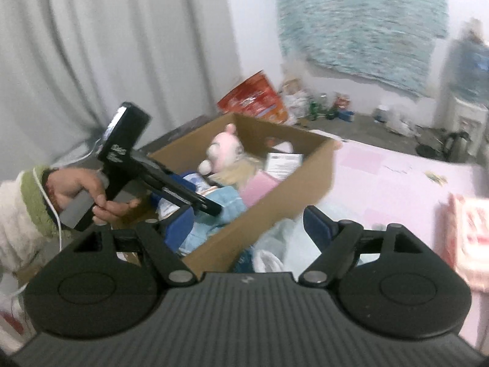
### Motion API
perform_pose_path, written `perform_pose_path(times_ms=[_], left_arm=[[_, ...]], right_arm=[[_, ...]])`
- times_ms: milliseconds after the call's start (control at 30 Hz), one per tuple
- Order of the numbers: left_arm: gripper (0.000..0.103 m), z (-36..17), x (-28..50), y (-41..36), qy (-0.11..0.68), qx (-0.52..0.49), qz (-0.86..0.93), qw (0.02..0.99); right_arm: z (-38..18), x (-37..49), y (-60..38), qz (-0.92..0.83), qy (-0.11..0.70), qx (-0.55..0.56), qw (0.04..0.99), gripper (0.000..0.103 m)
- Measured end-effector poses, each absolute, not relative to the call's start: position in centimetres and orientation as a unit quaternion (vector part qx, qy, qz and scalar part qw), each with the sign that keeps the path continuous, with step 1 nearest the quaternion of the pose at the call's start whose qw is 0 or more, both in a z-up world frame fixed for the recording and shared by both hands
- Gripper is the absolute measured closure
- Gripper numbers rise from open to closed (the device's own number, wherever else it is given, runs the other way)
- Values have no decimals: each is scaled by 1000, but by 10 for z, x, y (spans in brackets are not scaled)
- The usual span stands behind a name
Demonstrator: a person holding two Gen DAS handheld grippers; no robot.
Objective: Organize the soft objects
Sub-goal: 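Open both tools and withdraw them from the box toward the bed, then grasp the yogurt cup with left tool while right tool holds the small box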
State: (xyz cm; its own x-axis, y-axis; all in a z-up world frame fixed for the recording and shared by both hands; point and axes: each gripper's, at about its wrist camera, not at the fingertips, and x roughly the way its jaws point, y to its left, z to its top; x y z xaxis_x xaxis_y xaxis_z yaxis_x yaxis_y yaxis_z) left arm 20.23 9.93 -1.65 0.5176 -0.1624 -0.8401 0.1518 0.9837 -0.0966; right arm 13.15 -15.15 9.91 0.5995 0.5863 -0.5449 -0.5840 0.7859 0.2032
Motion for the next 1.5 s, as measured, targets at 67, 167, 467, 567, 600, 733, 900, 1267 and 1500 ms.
perform_pose_path(times_ms=[67, 167, 467, 567, 600, 733, 900, 1267, 1500], left_arm=[[21, -3, 192, 97, 466, -9, -90, 880], [18, 21, 172, 90, 431, -10, -90, 898], [12, 81, 106, 32, 321, 26, -136, 937], [12, 89, 98, 7, 312, 21, -162, 936], [12, 89, 98, -2, 312, 22, -171, 934], [12, 82, 110, -43, 327, 39, -193, 924], [12, 68, 144, -95, 353, 81, -210, 908], [12, 15, 232, -180, 436, 120, -262, 852], [12, -31, 250, -236, 449, 237, -310, 803]], right_arm=[[97, 119, -175, 302, 299, 19, 905, 21], [91, 101, -211, 256, 297, 44, 919, 17], [30, 71, -311, 119, 335, 156, 922, 15], [7, 73, -326, 104, 343, 177, 917, 15], [1, 77, -328, 102, 346, 177, 916, 15], [-26, 108, -313, 109, 358, 180, 910, 19], [-51, 150, -301, 108, 373, 176, 904, 31], [-89, 143, -350, 86, 378, 315, 866, 79], [-102, 131, -364, 85, 372, 358, 852, 79]])
